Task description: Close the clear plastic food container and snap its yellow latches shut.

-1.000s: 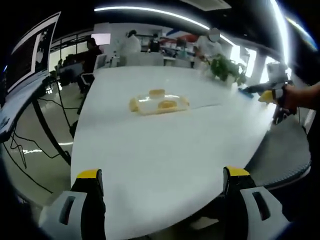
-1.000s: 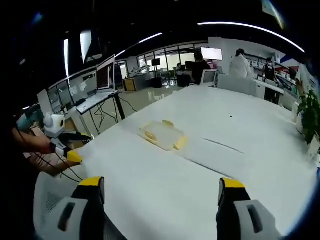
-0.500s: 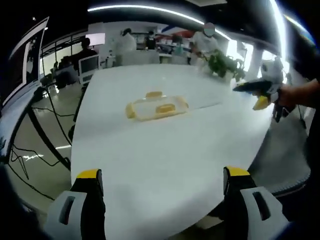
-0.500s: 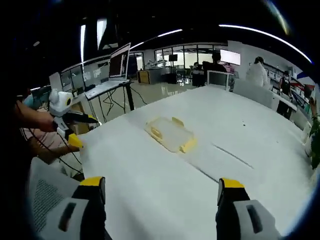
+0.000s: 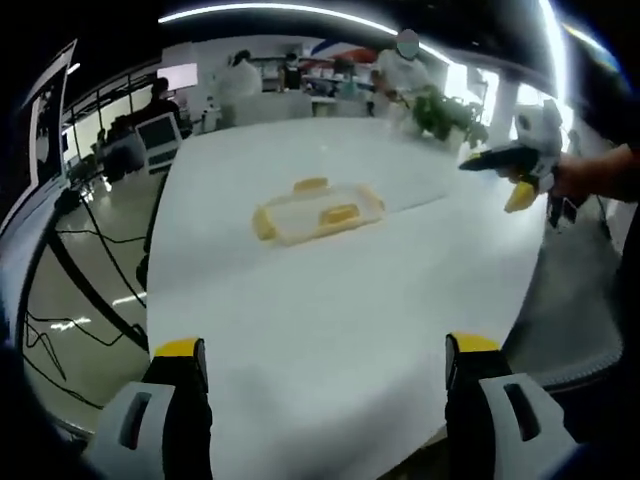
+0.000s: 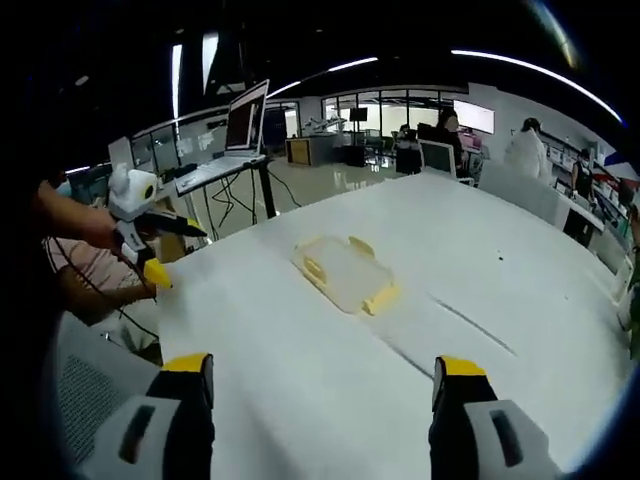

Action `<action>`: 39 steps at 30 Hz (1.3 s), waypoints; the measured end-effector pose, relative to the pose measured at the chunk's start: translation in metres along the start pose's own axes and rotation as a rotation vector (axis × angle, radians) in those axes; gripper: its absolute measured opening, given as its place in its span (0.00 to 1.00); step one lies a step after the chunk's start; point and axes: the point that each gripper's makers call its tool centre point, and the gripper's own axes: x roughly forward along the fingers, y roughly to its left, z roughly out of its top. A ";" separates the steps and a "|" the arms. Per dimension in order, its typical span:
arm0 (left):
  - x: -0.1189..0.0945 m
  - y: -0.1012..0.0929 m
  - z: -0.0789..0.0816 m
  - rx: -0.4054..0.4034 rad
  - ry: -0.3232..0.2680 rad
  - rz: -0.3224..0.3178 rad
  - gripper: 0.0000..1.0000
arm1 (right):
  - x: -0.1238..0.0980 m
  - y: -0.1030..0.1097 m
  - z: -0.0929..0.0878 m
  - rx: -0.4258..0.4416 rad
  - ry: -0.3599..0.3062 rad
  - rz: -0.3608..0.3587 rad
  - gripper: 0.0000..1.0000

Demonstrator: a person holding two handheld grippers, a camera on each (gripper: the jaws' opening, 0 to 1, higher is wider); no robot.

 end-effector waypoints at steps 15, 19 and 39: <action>0.025 0.024 0.019 0.061 0.029 0.001 0.99 | 0.024 -0.009 0.005 -0.090 0.046 0.076 0.91; 0.032 0.021 0.021 0.068 0.037 -0.019 0.99 | 0.028 -0.010 0.008 -0.105 0.050 0.099 0.91; 0.058 0.026 0.041 0.121 0.056 -0.053 0.99 | 0.056 -0.007 0.038 -0.117 -0.010 0.175 0.90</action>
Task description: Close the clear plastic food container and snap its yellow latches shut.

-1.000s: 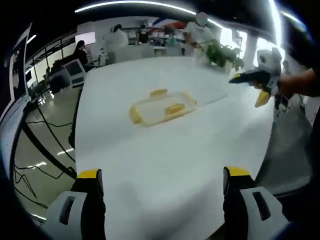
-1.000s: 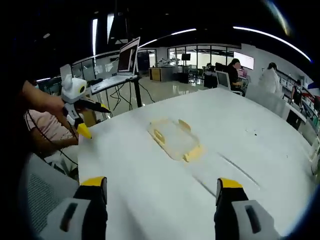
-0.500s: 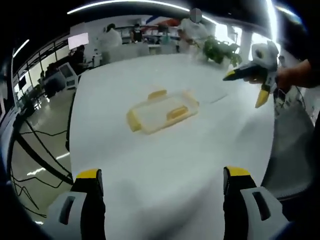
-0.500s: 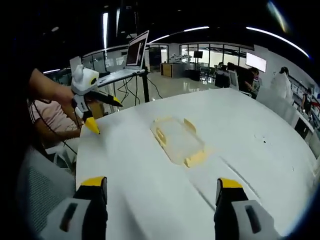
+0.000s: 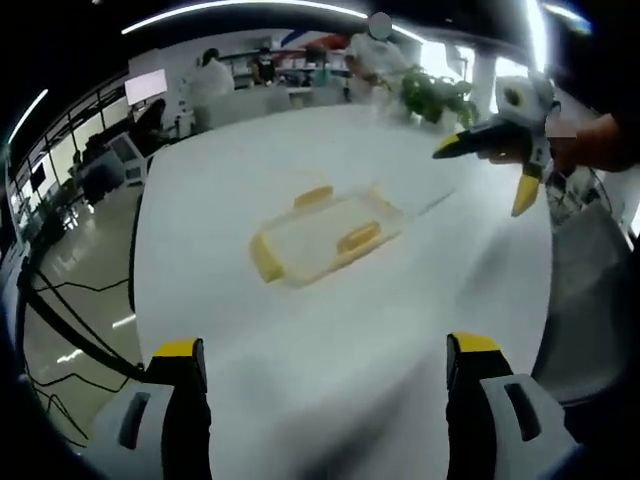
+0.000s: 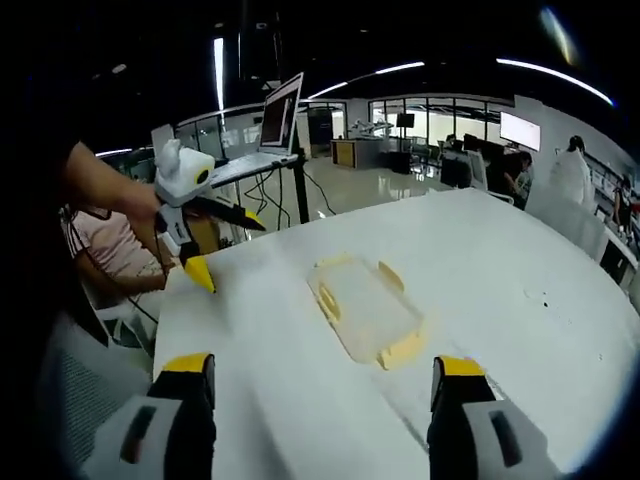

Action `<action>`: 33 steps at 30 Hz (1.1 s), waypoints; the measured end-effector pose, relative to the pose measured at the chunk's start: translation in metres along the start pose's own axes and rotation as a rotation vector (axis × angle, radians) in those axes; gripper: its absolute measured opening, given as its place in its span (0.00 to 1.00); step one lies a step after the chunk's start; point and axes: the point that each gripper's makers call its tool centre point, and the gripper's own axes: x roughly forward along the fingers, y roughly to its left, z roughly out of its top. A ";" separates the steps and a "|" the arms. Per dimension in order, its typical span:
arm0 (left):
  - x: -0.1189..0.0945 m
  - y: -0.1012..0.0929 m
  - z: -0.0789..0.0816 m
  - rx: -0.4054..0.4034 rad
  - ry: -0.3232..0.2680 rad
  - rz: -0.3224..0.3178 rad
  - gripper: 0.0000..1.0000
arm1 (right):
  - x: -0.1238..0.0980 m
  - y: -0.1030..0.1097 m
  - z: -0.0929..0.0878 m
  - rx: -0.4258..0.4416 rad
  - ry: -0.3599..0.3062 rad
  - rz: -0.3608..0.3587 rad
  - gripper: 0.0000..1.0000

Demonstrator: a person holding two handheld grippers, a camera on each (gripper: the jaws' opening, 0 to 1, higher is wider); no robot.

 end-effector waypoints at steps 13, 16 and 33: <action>0.015 0.004 0.011 0.067 0.030 -0.035 0.99 | 0.010 -0.021 0.008 -0.059 0.014 0.022 0.90; 0.018 0.011 0.015 0.074 0.028 -0.035 0.99 | 0.013 -0.022 0.008 -0.075 0.022 0.028 0.90; 0.042 0.019 0.026 0.107 0.044 -0.080 0.99 | 0.030 -0.039 0.011 -0.116 0.047 0.059 0.90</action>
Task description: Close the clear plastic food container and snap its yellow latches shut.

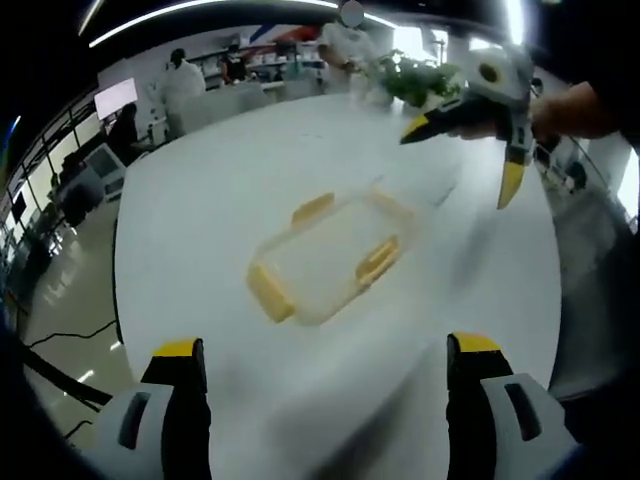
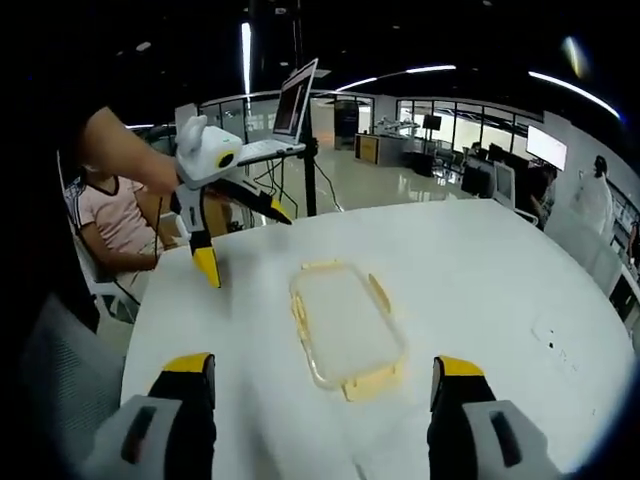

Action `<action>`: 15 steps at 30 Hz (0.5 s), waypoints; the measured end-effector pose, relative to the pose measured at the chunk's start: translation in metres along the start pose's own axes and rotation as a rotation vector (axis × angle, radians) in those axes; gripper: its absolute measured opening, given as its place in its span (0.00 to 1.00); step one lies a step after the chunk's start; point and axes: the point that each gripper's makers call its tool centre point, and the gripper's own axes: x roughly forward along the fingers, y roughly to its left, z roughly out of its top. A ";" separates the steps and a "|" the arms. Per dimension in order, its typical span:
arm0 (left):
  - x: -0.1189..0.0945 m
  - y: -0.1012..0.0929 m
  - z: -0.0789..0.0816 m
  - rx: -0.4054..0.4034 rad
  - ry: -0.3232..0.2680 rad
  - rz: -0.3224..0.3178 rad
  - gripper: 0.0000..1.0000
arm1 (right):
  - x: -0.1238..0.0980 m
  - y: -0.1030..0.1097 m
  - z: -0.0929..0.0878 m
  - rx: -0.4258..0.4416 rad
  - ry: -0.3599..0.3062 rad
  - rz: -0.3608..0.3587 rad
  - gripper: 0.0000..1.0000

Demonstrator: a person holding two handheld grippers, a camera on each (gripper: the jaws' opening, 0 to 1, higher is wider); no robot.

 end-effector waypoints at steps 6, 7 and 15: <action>0.006 0.007 0.007 0.046 0.007 -0.017 0.99 | 0.003 -0.008 0.002 -0.028 0.014 0.006 0.89; 0.007 0.008 0.008 0.045 0.007 -0.020 0.99 | 0.003 -0.010 0.003 -0.030 0.015 0.008 0.89; 0.012 0.011 0.018 0.129 0.021 -0.057 0.99 | 0.005 -0.024 0.006 -0.068 0.030 0.026 0.86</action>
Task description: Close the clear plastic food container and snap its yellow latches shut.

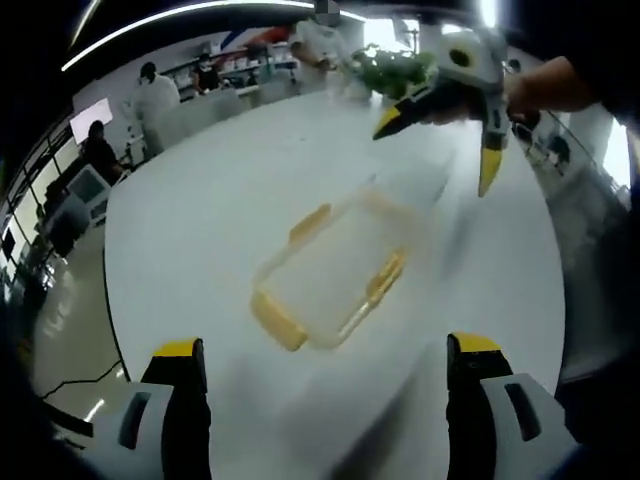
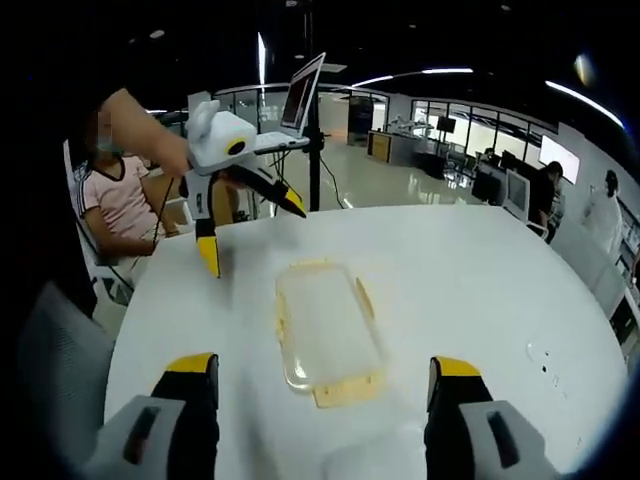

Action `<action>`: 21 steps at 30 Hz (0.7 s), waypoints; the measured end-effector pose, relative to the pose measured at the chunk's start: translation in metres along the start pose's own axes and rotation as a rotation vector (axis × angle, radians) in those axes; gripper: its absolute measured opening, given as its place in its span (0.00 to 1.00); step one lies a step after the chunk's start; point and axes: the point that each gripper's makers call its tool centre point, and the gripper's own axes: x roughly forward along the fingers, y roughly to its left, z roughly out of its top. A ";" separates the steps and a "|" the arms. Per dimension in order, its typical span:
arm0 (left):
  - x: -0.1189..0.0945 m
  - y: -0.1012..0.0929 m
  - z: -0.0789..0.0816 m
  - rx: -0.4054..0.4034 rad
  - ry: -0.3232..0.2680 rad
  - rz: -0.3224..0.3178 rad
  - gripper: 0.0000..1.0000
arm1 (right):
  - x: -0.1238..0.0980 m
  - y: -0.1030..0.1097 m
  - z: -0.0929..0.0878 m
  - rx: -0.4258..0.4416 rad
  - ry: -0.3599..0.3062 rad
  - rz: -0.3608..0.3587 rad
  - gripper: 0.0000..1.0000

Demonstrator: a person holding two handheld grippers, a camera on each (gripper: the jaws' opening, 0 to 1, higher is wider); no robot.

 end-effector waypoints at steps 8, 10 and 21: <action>0.010 0.004 0.004 0.137 0.033 -0.070 0.98 | 0.006 -0.007 -0.009 -0.063 0.050 0.044 0.82; 0.012 0.007 0.006 0.172 0.037 -0.087 0.97 | 0.008 -0.008 -0.013 -0.078 0.070 0.059 0.81; 0.013 0.012 0.010 0.252 0.025 -0.209 0.93 | 0.015 -0.011 -0.024 -0.149 0.139 0.121 0.73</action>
